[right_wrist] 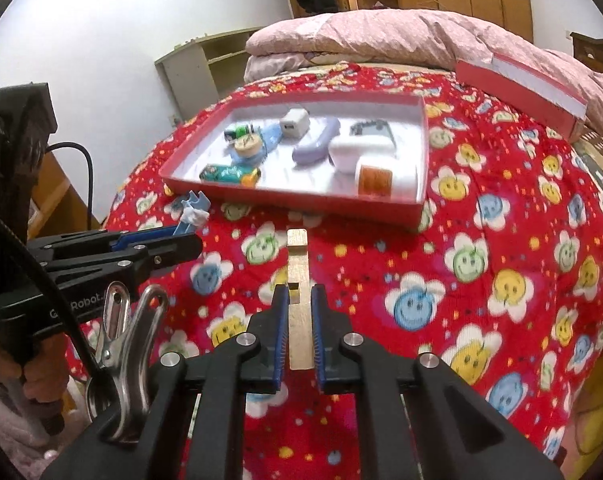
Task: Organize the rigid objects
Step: 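Carry wooden stick in right tool while left tool carries blue scoop to tray, then open right tool to set stick in tray while left tool releases scoop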
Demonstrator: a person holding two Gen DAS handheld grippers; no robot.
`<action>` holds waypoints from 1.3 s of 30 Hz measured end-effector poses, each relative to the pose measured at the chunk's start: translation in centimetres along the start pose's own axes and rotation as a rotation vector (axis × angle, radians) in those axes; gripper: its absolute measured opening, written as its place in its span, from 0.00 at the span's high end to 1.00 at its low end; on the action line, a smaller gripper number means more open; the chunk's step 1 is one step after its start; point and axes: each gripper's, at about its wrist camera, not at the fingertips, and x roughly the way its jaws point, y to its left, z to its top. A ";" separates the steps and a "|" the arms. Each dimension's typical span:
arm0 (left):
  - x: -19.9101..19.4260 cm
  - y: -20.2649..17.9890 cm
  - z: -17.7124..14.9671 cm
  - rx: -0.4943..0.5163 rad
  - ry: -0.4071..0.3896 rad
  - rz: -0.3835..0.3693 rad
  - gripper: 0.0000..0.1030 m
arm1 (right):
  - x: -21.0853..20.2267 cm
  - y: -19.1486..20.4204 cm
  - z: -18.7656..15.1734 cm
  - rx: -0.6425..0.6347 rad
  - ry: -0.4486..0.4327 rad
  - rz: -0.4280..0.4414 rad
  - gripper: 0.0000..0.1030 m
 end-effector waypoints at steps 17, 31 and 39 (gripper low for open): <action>2.7 2.7 8.7 -0.045 -0.044 0.051 0.83 | 3.1 -1.8 10.5 0.028 -0.043 -0.041 0.88; 6.9 4.6 11.1 -0.067 0.003 0.093 0.83 | 7.3 -4.6 13.2 0.067 0.014 -0.101 0.88; 7.1 4.9 11.0 -0.089 0.000 0.104 0.59 | 8.0 -4.1 12.9 0.056 0.014 -0.107 0.70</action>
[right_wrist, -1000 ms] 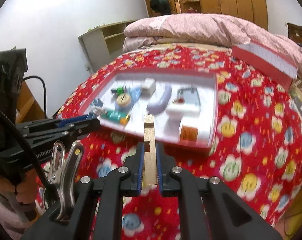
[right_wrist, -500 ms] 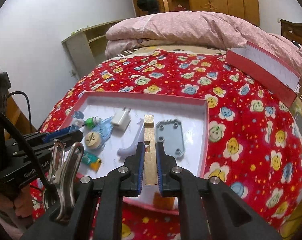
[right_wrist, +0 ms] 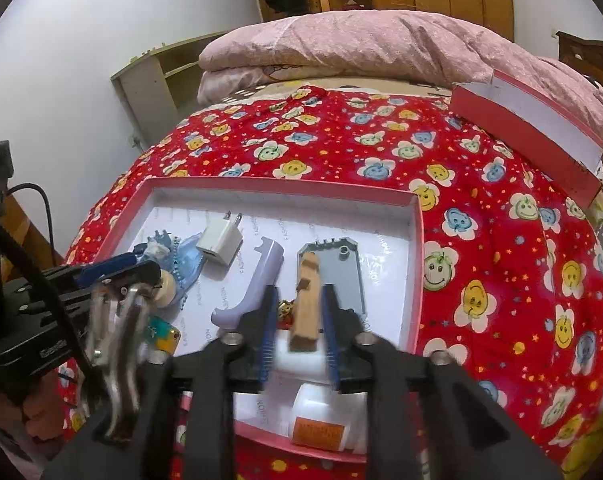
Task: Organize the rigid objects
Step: 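Open right tool to set stick in tray while left tool releases scoop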
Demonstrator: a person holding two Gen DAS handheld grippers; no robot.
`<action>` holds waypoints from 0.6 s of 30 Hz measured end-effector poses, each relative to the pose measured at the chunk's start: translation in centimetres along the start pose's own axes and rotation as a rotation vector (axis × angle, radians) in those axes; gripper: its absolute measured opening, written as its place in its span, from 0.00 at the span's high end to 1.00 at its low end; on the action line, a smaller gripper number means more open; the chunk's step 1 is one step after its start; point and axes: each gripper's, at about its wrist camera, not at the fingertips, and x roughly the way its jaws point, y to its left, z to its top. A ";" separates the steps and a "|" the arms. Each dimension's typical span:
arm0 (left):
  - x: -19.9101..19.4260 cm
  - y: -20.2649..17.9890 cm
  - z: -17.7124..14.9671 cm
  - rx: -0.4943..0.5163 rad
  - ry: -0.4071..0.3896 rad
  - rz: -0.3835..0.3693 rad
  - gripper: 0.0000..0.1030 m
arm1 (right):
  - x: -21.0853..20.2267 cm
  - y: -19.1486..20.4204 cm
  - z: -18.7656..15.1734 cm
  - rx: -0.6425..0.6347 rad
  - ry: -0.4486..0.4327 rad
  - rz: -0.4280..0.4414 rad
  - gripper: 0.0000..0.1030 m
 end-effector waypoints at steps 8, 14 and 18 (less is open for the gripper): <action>0.6 0.2 0.3 -0.006 0.008 0.013 0.49 | 0.6 -0.2 -0.2 0.014 -0.016 0.006 0.61; -0.2 -0.3 0.1 0.014 0.006 0.030 0.49 | -0.9 0.5 0.1 -0.013 -0.051 -0.011 0.60; -2.9 -0.4 0.0 0.024 -0.031 0.031 0.49 | -3.9 1.5 0.6 -0.021 -0.083 0.026 0.60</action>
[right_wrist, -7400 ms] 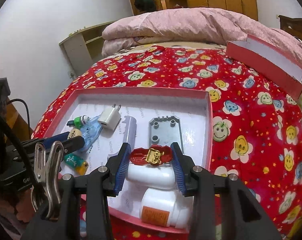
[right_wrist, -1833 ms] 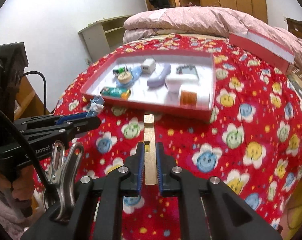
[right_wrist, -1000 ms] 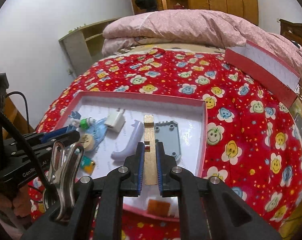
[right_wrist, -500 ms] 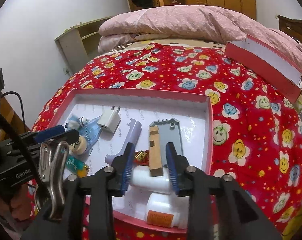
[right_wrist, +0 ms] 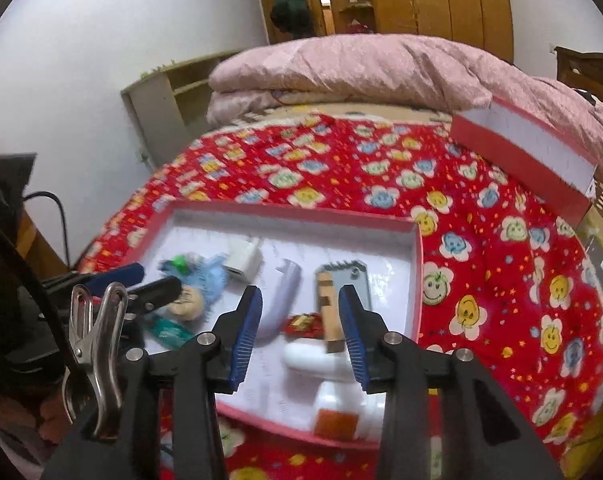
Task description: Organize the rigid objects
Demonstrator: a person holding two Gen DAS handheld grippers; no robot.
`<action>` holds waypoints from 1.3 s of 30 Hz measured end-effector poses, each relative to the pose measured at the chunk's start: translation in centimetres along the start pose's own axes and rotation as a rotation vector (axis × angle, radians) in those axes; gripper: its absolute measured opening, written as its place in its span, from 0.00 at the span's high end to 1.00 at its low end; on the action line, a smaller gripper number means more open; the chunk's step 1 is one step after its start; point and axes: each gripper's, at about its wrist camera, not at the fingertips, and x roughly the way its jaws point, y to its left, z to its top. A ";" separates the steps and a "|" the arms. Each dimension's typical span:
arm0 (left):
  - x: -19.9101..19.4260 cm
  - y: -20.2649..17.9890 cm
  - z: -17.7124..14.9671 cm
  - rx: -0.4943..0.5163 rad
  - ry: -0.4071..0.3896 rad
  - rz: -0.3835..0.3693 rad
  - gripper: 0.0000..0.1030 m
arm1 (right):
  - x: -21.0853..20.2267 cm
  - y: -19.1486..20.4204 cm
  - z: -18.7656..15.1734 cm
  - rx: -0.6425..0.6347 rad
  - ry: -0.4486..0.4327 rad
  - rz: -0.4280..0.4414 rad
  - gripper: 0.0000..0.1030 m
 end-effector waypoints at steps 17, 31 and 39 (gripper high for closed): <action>-5.7 -0.6 -7.9 0.013 0.079 0.015 0.49 | -5.7 3.3 -7.4 0.002 0.118 0.055 0.60; -4.2 0.4 -12.0 -0.045 0.137 0.025 0.49 | -3.6 2.0 -11.9 0.055 0.227 -0.022 0.60; -2.6 0.1 -13.5 -0.043 0.129 0.075 0.49 | -2.4 2.3 -12.9 0.031 0.223 -0.099 0.60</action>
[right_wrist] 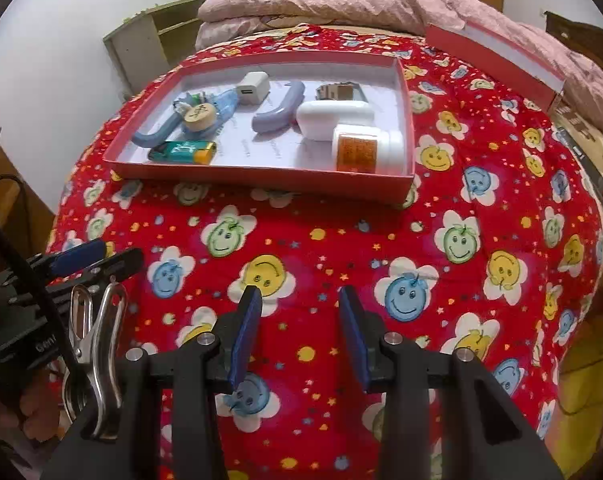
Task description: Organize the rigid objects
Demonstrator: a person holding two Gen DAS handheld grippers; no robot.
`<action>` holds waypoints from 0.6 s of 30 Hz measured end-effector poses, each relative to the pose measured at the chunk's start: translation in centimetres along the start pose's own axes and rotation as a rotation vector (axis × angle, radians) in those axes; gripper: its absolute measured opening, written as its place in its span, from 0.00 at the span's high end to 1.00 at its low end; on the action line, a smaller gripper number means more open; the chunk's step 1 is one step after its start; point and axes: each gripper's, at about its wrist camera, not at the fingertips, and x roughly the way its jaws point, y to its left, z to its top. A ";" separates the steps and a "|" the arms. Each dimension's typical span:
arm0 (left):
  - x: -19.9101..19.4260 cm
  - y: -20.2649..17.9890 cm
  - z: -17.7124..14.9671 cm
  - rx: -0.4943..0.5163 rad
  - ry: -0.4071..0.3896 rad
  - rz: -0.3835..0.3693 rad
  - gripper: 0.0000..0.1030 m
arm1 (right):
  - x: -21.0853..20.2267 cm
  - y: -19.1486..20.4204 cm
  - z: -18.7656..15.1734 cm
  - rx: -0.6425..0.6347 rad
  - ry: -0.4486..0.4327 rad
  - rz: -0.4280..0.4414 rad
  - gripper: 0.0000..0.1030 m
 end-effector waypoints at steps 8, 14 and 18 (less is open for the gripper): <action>0.3 -0.5 -0.4 -0.004 -0.019 0.016 0.45 | 1.2 0.6 -0.9 -0.016 -0.007 -0.010 0.48; 0.5 -1.0 -0.6 0.007 -0.017 0.035 0.37 | 1.3 1.2 -1.2 -0.030 -0.033 -0.041 0.45; 0.6 -0.9 -0.6 0.003 -0.014 0.037 0.33 | 1.4 1.3 -1.3 -0.012 -0.045 -0.045 0.43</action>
